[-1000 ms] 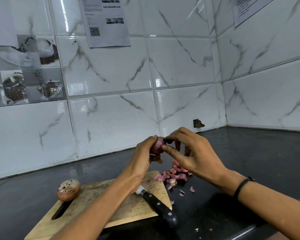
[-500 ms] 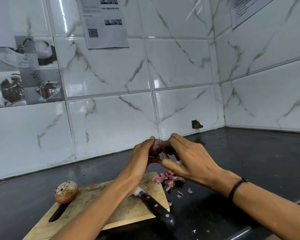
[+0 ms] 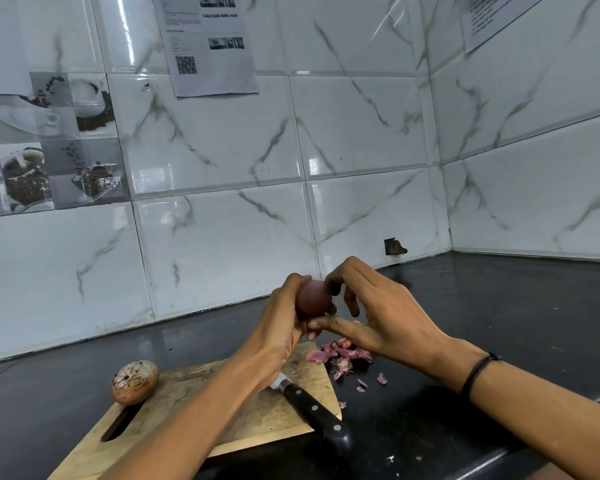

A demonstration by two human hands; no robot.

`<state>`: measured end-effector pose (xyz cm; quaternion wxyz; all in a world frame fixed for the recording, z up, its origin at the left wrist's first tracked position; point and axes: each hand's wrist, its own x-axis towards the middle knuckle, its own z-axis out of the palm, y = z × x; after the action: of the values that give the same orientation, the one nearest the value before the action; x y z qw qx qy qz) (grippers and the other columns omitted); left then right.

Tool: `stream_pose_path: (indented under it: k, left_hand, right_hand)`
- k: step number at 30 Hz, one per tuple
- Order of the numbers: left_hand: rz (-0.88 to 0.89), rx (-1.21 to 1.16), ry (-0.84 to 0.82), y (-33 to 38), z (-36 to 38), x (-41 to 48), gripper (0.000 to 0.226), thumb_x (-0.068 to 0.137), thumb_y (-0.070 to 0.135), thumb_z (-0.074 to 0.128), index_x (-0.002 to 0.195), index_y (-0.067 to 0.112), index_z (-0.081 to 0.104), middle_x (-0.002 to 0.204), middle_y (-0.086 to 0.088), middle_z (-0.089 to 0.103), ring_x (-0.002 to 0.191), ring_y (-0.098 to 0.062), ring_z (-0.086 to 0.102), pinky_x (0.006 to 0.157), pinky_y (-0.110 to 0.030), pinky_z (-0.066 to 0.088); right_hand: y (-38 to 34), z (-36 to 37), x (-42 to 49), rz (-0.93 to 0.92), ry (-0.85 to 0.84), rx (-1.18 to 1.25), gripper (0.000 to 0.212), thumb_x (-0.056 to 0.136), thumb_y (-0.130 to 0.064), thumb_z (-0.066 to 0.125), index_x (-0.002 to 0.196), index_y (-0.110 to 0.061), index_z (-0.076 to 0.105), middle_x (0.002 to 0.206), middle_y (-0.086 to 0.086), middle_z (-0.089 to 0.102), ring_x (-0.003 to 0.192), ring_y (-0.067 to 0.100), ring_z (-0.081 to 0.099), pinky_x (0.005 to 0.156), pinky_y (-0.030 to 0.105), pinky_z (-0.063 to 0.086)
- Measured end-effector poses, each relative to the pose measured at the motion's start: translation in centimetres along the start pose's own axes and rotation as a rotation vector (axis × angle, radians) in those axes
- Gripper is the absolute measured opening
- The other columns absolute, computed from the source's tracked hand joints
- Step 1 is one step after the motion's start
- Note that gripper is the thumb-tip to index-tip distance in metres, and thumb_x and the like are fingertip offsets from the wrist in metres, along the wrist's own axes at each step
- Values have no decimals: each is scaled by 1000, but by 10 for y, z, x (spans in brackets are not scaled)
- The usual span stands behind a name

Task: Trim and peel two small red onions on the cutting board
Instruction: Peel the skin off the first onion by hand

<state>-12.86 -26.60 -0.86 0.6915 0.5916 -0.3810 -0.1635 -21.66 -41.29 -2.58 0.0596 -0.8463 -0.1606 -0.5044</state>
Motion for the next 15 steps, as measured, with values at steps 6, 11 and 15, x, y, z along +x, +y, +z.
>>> stream_pose_path:
  k: [6, 11, 15]
  left_hand:
    - [1, 29, 14, 2, 4, -5, 42, 104, 27, 34, 107, -4, 61, 82, -20, 50, 50, -12, 34, 48, -26, 28]
    - [19, 118, 35, 3, 6, -8, 39, 105, 25, 30, 95, 3, 60, 86, -18, 51, 49, -11, 34, 46, -24, 29]
    - [19, 162, 44, 2, 7, -8, 38, 105, 25, 29, 95, 3, 59, 89, -16, 51, 49, -10, 34, 46, -24, 30]
  right_hand:
    - [0, 0, 0, 29, 19, 76, 47, 89, -67, 59, 112, -26, 55, 102, -21, 45, 72, 14, 55, 60, 36, 52]
    - [0, 3, 0, 12, 7, 78, 40, 91, -59, 64, 116, -29, 53, 105, -21, 42, 69, 13, 53, 59, 36, 52]
    - [0, 2, -1, 8, -16, 71, 39, 92, -58, 63, 118, -32, 50, 107, -21, 40, 68, 14, 54, 58, 37, 53]
